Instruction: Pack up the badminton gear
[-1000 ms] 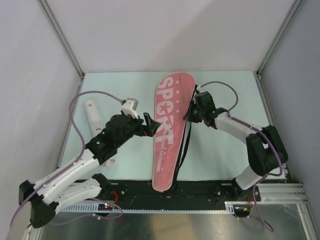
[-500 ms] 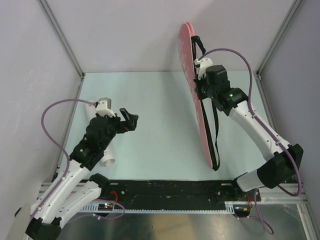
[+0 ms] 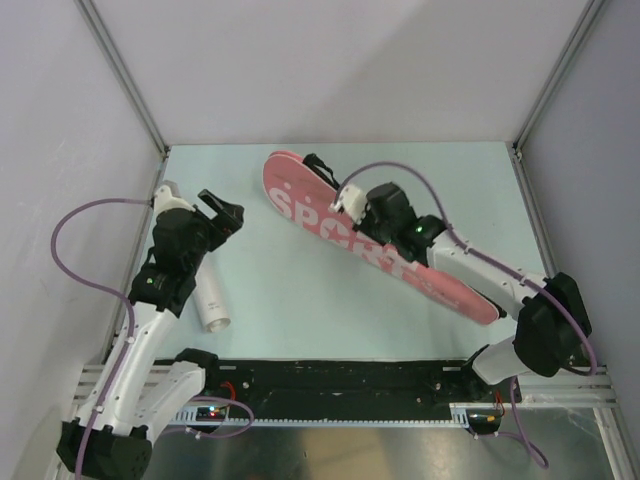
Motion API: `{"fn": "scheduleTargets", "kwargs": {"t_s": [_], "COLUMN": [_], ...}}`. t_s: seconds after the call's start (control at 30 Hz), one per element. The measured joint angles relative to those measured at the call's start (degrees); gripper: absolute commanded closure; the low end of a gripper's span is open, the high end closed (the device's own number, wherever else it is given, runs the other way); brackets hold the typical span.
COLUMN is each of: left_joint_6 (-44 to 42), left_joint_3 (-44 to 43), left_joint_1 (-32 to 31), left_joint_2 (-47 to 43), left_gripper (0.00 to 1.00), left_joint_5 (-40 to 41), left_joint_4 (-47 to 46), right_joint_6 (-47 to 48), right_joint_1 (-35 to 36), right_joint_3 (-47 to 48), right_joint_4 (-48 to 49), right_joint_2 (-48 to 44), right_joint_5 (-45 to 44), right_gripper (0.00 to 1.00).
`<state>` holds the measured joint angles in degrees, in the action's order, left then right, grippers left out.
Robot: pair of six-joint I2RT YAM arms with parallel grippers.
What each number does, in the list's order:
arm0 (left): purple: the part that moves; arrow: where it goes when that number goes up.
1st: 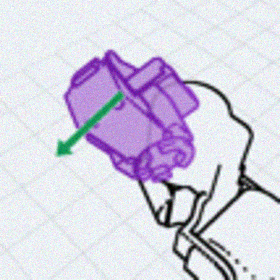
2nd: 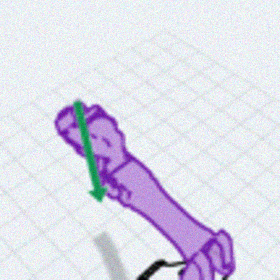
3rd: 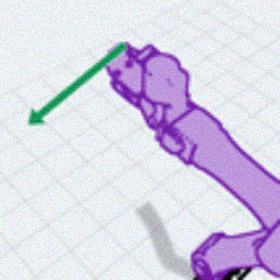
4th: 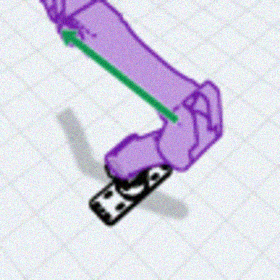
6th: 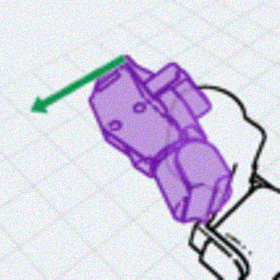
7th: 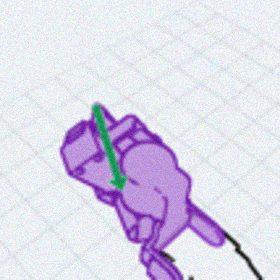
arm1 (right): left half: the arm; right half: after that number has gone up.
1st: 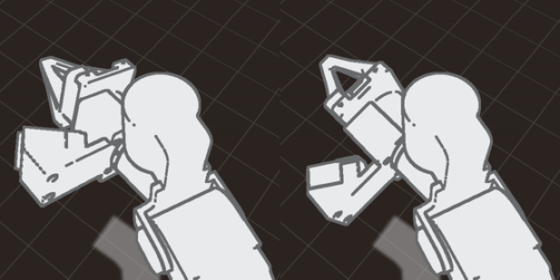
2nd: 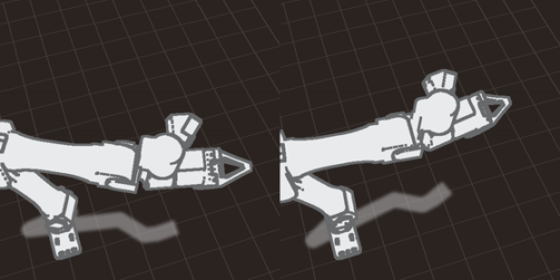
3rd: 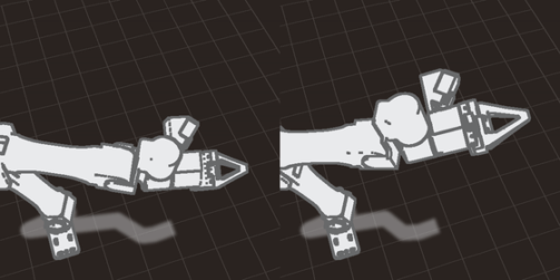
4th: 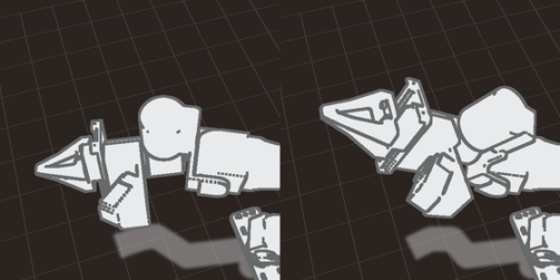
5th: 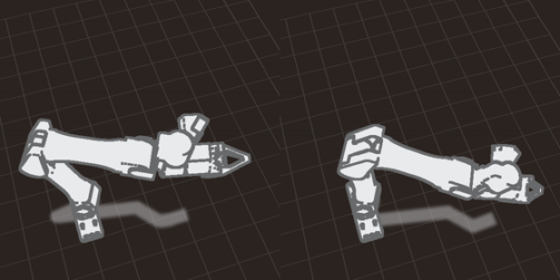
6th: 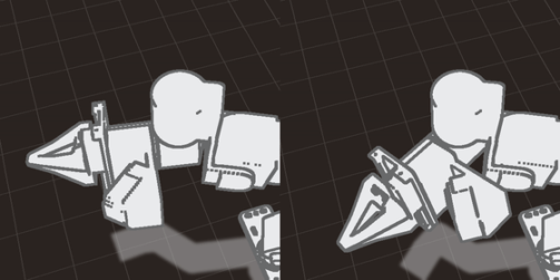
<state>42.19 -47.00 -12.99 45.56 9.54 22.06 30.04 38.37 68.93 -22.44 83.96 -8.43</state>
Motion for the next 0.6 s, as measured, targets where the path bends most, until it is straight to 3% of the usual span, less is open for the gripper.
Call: {"fn": "scheduleTargets", "kwargs": {"t_s": [0.3,0.6], "left_joint_6": [0.9,3.8], "left_joint_3": [-5.6,-7.1], "left_joint_1": [4.5,4.7], "left_joint_2": [5.8,10.1], "left_gripper": [0.02,0.04], "left_joint_5": [-2.4,-6.4], "left_joint_4": [0.4,0.4], "right_joint_6": [1.4,1.7], "right_joint_1": [10.8,17.4], "right_joint_3": [-12.1,-21.6], "right_joint_4": [11.7,20.3], "right_joint_2": [-0.7,-3.6], "right_joint_5": [-7.5,-5.3], "right_gripper": [1.0,1.0]}}
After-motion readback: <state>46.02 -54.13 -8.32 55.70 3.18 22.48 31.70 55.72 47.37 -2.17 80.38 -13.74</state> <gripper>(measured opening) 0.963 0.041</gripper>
